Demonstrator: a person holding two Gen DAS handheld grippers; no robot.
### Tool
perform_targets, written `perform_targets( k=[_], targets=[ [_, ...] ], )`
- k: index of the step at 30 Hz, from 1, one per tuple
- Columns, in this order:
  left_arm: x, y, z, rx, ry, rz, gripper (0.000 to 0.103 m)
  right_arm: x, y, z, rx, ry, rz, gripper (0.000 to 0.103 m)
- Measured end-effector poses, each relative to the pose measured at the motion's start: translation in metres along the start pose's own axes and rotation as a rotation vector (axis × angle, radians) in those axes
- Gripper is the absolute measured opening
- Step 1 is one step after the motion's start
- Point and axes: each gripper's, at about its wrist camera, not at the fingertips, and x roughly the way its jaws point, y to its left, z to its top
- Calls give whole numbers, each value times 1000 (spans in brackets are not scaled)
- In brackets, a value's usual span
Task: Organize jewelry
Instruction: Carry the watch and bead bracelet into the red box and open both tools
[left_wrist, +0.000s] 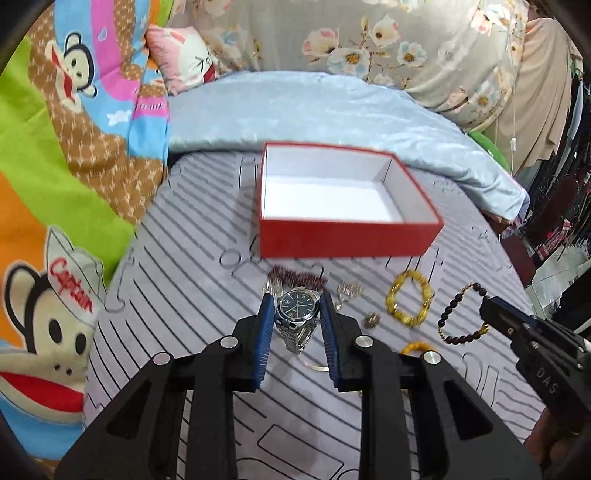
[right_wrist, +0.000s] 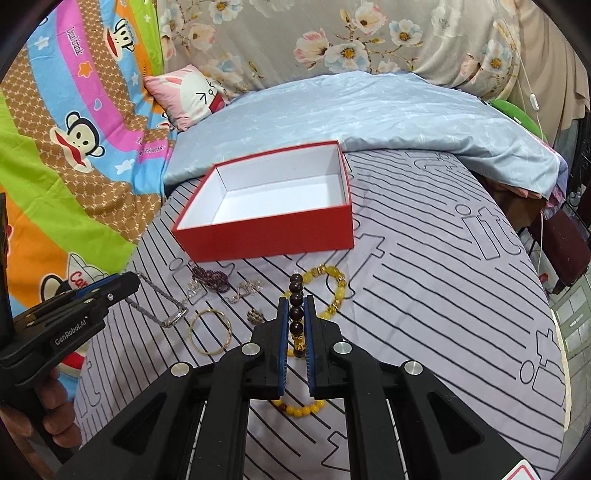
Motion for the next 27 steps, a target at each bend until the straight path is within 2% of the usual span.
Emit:
perform_targets(
  k=[4, 13, 17, 21, 27],
  targets=[
    [-7, -6, 22, 17, -41, -1, 24, -3, 2, 15, -11, -24, 21, 7],
    [9, -12, 86, 30, -119, -7, 24, 14, 12, 82, -60, -84, 83, 7],
    [33, -14, 120, 28, -136, 4, 24, 42, 17, 120, -73, -80, 119, 7],
    [66, -10, 145, 21, -128, 13, 24, 81, 16, 148, -66, -39, 156, 7],
    [124, -4, 165, 4, -67, 22, 24, 145, 9, 169, -42, 53, 200, 7]
  ],
)
